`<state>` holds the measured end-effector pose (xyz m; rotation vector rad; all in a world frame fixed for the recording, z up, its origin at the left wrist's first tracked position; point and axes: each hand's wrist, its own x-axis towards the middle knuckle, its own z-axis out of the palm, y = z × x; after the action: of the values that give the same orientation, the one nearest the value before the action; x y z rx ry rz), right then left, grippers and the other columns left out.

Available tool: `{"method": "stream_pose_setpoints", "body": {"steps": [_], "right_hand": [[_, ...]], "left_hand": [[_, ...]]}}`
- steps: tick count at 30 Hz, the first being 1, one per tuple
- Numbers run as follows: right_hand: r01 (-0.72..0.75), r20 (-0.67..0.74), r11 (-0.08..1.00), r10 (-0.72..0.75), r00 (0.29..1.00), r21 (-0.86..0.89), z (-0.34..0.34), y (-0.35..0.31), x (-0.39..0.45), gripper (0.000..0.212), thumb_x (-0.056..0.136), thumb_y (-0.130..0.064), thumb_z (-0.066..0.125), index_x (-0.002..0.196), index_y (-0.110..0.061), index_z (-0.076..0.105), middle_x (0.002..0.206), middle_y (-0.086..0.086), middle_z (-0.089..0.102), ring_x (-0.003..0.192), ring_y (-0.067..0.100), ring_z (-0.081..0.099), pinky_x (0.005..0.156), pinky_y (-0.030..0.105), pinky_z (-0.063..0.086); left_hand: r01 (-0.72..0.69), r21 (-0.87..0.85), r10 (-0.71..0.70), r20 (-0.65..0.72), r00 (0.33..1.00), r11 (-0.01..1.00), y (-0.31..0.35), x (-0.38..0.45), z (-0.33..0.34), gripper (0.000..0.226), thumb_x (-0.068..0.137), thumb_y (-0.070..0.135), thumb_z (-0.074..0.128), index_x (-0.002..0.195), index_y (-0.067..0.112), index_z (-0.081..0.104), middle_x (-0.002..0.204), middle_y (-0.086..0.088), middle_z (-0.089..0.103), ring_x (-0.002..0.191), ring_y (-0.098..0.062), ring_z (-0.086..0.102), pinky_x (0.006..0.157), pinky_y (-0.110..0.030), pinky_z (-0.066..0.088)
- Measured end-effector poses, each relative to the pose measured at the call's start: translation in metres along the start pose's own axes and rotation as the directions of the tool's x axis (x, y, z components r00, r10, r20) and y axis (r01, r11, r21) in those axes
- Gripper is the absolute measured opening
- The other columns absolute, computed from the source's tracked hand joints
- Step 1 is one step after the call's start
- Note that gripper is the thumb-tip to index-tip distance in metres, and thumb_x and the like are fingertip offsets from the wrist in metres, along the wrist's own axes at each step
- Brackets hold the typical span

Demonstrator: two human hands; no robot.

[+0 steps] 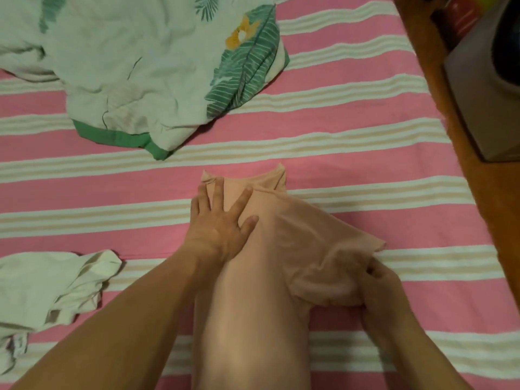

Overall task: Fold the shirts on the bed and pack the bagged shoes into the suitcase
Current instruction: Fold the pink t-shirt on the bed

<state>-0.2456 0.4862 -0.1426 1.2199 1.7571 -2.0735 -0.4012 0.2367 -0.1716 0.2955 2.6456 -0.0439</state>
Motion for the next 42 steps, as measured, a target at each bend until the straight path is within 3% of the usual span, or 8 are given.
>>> {"method": "stream_pose_setpoints", "body": {"steps": [8, 10, 12, 14, 21, 31, 36, 42], "right_hand": [[0.364, 0.08, 0.654, -0.421, 0.903, -0.663, 0.03, -0.042, -0.035, 0.02, 0.103, -0.02, 0.047, 0.092, -0.009, 0.059, 0.071, 0.002, 0.065, 0.065, 0.018, 0.061, 0.057, 0.029, 0.044], [0.465, 0.286, 0.552, -0.382, 0.879, -0.692, 0.059, -0.057, -0.041, 0.019, 0.106, -0.03, 0.04, 0.109, -0.018, 0.054, 0.082, 0.001, 0.067, 0.069, 0.018, 0.064, 0.062, 0.037, 0.051], [0.526, 0.471, 0.452, -0.239, 0.849, -0.72, 0.088, -0.055, -0.036, 0.026, 0.105, -0.038, 0.04, 0.13, -0.032, 0.041, 0.101, -0.007, 0.065, 0.08, 0.011, 0.064, 0.071, 0.033, 0.053], [0.572, 0.557, 0.336, -0.149, 0.817, -0.749, 0.114, -0.045, -0.026, 0.036, 0.102, -0.049, 0.042, 0.136, -0.039, 0.038, 0.112, -0.01, 0.066, 0.082, 0.004, 0.062, 0.077, 0.032, 0.056], [0.472, 0.354, 0.245, -0.402, 0.844, -0.847, 0.11, -0.075, 0.003, 0.031, 0.097, -0.017, 0.047, 0.126, -0.019, 0.058, 0.112, 0.004, 0.056, 0.099, 0.027, 0.06, 0.079, 0.034, 0.045], [0.179, 0.086, 0.693, -0.168, 0.982, -0.698, 0.108, -0.079, 0.07, 0.033, 0.098, -0.025, 0.061, 0.128, -0.012, 0.056, 0.109, 0.003, 0.064, 0.09, 0.02, 0.062, 0.085, 0.037, 0.051], [0.387, 0.188, 0.621, -0.363, 0.913, -0.681, 0.11, -0.072, 0.07, 0.033, 0.095, -0.019, 0.06, 0.128, -0.019, 0.057, 0.111, 0.001, 0.054, 0.096, 0.018, 0.056, 0.086, 0.033, 0.048], [0.573, 0.443, 0.332, -0.392, 0.806, -0.749, 0.12, -0.073, 0.078, 0.03, 0.094, -0.019, 0.059, 0.123, -0.022, 0.066, 0.112, -0.001, 0.041, 0.106, 0.017, 0.045, 0.094, 0.029, 0.038]], "left_hand": [[-0.052, -0.464, -0.046, -0.198, 0.979, 0.884, 0.018, -0.037, -0.048, 0.044, 0.098, 0.04, 0.044, 0.139, 0.032, 0.057, 0.147, -0.005, 0.046, 0.141, -0.031, 0.035, 0.118, -0.046, 0.027], [0.082, -0.951, -0.176, 0.03, 0.984, 0.299, 0.01, -0.07, -0.054, 0.029, 0.101, 0.031, 0.051, 0.122, 0.019, 0.069, 0.125, 0.0, 0.062, 0.121, -0.026, 0.058, 0.107, -0.039, 0.041], [0.327, -0.863, -0.014, 0.36, 0.933, -0.385, -0.005, -0.09, -0.052, 0.038, 0.103, 0.041, 0.048, 0.116, 0.011, 0.067, 0.115, -0.013, 0.071, 0.107, -0.034, 0.068, 0.101, -0.045, 0.05], [0.412, -0.743, 0.078, 0.441, 0.894, -0.528, -0.025, -0.097, -0.042, 0.049, 0.103, 0.053, 0.042, 0.116, 0.012, 0.065, 0.103, -0.013, 0.074, 0.09, -0.028, 0.071, 0.087, -0.041, 0.056], [0.348, -0.917, -0.105, 0.372, 0.922, -0.197, -0.032, -0.086, -0.006, 0.025, 0.097, 0.026, 0.063, 0.113, 0.006, 0.065, 0.093, -0.01, 0.068, 0.083, -0.024, 0.062, 0.073, -0.036, 0.054], [0.201, -0.974, -0.469, 0.128, 0.874, 0.107, -0.023, -0.07, -0.011, 0.021, 0.095, 0.02, 0.06, 0.077, 0.015, 0.049, 0.067, -0.004, 0.053, 0.059, -0.022, 0.049, 0.053, -0.03, 0.045], [0.221, -0.975, -0.427, 0.201, 0.882, -0.005, -0.026, -0.086, -0.002, 0.032, 0.091, 0.048, 0.061, 0.101, 0.019, 0.055, 0.069, 0.002, 0.064, 0.056, -0.011, 0.058, 0.066, -0.039, 0.054], [0.369, -0.888, -0.223, 0.315, 0.923, 0.273, -0.019, -0.125, -0.002, 0.058, 0.088, 0.033, 0.072, 0.126, 0.03, 0.028, 0.093, -0.004, 0.067, 0.073, -0.022, 0.07, 0.065, -0.037, 0.057]]}}
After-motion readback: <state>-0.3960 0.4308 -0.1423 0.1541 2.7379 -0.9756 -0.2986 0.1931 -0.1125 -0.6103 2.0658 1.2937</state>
